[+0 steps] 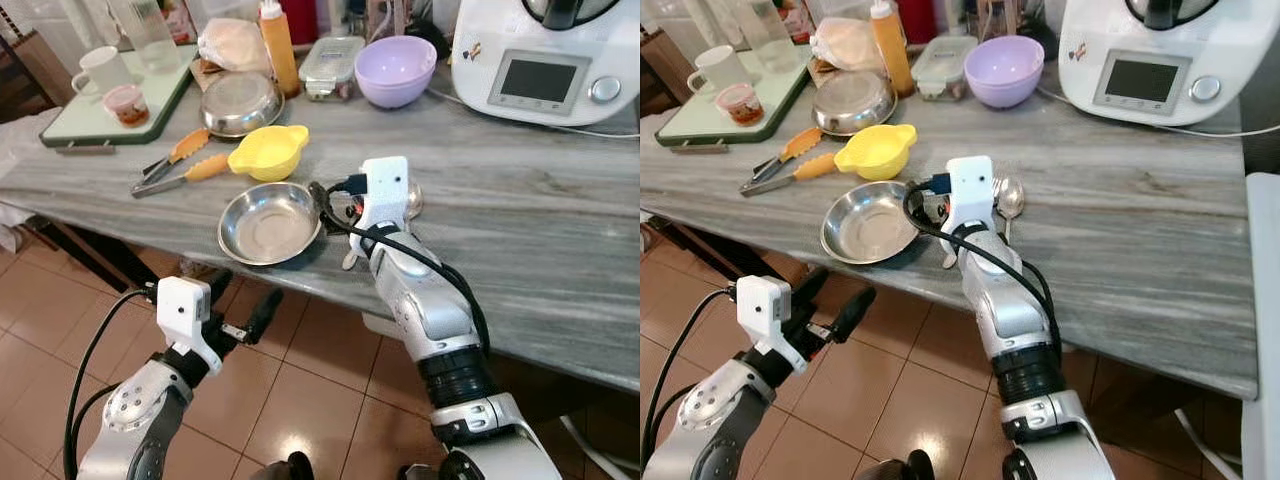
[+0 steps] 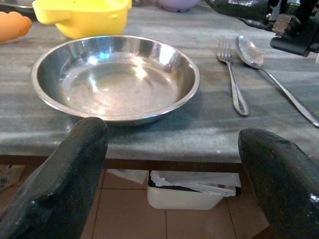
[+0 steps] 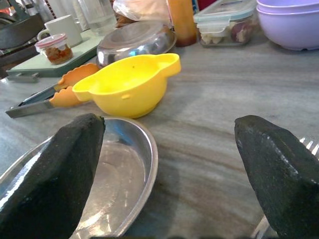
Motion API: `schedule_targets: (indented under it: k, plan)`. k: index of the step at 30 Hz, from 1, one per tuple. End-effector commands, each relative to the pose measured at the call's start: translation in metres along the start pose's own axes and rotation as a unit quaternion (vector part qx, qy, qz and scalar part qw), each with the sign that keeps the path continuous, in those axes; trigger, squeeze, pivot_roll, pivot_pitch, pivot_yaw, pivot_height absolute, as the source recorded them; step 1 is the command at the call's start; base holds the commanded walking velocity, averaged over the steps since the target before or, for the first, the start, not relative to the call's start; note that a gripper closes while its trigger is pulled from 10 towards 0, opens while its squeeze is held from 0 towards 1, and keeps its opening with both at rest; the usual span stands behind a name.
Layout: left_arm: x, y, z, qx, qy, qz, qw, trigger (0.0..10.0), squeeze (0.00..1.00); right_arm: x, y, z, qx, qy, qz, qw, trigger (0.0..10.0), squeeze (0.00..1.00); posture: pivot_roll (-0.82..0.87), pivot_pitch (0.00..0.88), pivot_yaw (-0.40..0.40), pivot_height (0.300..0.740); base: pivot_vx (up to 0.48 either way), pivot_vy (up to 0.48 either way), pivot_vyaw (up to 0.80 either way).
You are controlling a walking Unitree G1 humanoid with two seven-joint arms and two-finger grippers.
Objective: Setting the table
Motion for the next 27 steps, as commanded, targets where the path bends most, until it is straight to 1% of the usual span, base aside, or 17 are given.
schedule_targets:
  k: [1,4,5,6,7,11,12,15,17,20,21,22,23,24,25,26,27]
  plan:
    - [0.0,0.005,0.006,0.013,0.004,-0.007,1.0,10.0,0.0,-0.002,0.013,-0.004,0.023,0.007,0.0,1.0,10.0,1.0,-0.09,0.162,0.138,0.74,0.0,0.0,0.0]
    - [0.0,0.005,0.007,0.014,0.004,-0.007,1.0,10.0,0.0,-0.003,0.012,-0.003,0.023,0.007,0.002,1.0,10.0,1.0,-0.09,0.162,0.138,0.74,0.0,0.0,0.0]
    - [0.0,0.005,0.007,0.014,0.004,-0.007,1.0,10.0,0.0,0.0,0.011,0.0,0.025,-0.008,0.007,1.0,10.0,1.0,-0.09,0.162,0.14,0.74,0.0,0.0,0.0]
    - [0.0,0.005,0.007,0.014,0.004,-0.007,1.0,10.0,0.0,0.0,0.011,0.0,0.025,-0.008,0.007,1.0,10.0,1.0,-0.09,0.162,0.14,0.74,0.0,0.0,0.0]
    - [0.0,0.005,0.006,0.014,0.004,-0.007,1.0,10.0,0.0,0.002,0.006,0.005,0.02,-0.019,0.022,0.999,10.0,1.0,-0.09,0.161,0.141,0.74,0.0,0.0,0.0]
    - [0.0,0.006,0.005,0.013,0.003,-0.007,1.0,10.0,0.0,0.003,-0.002,0.013,0.014,-0.024,0.033,0.999,10.0,1.0,-0.1,0.16,0.146,0.74,0.0,0.0,0.0]
    - [0.0,0.006,0.005,0.013,0.003,-0.007,1.0,10.0,0.0,0.003,-0.002,0.013,0.014,-0.024,0.033,0.999,10.0,1.0,-0.1,0.16,0.146,0.74,0.0,0.0,0.0]
    - [0.001,0.006,0.003,0.011,0.002,-0.007,1.0,10.0,0.0,0.004,-0.015,0.026,-0.002,-0.036,0.056,0.998,10.0,1.0,-0.12,0.159,0.153,0.74,0.0,0.0,0.0]
    - [0.0,0.005,0.001,0.007,0.001,-0.005,1.0,10.0,0.0,0.005,-0.029,0.044,-0.02,-0.047,0.102,0.994,10.0,1.0,-0.13,0.161,0.157,0.74,0.0,0.0,0.0]
    - [0.0,0.005,0.0,0.006,0.001,-0.004,1.0,10.0,0.0,0.005,-0.032,0.047,-0.024,-0.047,0.104,0.993,10.0,1.0,-0.14,0.163,0.16,0.74,0.0,0.0,0.0]
    - [0.0,0.004,-0.001,0.004,0.0,-0.002,1.0,10.0,0.0,0.004,-0.038,0.054,-0.035,-0.047,0.107,0.993,10.0,0.85,-0.14,0.163,0.16,0.74,0.0,0.0,0.0]
    - [0.0,0.003,-0.001,0.002,0.0,-0.001,1.0,10.0,0.0,0.003,-0.042,0.059,-0.042,-0.047,0.109,0.992,10.0,0.85,-0.14,0.163,0.16,0.74,0.0,0.0,0.0]
    - [0.0,0.002,-0.002,0.0,-0.001,0.002,1.0,10.0,0.0,0.002,-0.049,0.066,-0.057,-0.045,0.121,0.99,10.0,0.22,-0.15,0.165,0.162,0.74,0.0,0.0,0.0]
    - [0.0,0.002,-0.002,-0.001,-0.001,0.003,1.0,10.0,0.0,0.001,-0.051,0.068,-0.062,-0.043,0.127,0.989,10.0,0.22,-0.15,0.165,0.162,0.74,0.0,0.0,0.0]
    - [0.0,0.001,-0.003,-0.002,-0.001,0.004,1.0,10.0,0.0,0.001,-0.056,0.074,-0.072,-0.044,0.132,0.988,10.0,0.13,-0.16,0.166,0.163,0.74,0.0,0.0,0.0]
    - [0.0,0.001,-0.003,-0.002,-0.001,0.004,1.0,10.0,0.0,0.001,-0.059,0.078,-0.079,-0.045,0.135,0.987,10.0,0.13,-0.16,0.169,0.164,0.74,0.0,0.0,0.0]
    - [-0.001,0.001,-0.003,-0.003,-0.001,0.006,1.0,10.0,0.0,-0.002,-0.068,0.088,-0.101,-0.036,0.144,0.984,10.0,0.13,-0.16,0.171,0.166,0.74,0.0,0.0,0.0]
Point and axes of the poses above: a point about 5 cm out from each wrist's last joint towards the gripper, its own z axis pointing back from the gripper into the wrist, its own x axis along the axis of the wrist's last joint, y = z × x, the point moved 1 cm from there along -z, pointing out of the wrist towards the gripper, and after that the axes turned 12 degrees about -z, right-handed, at the moved point
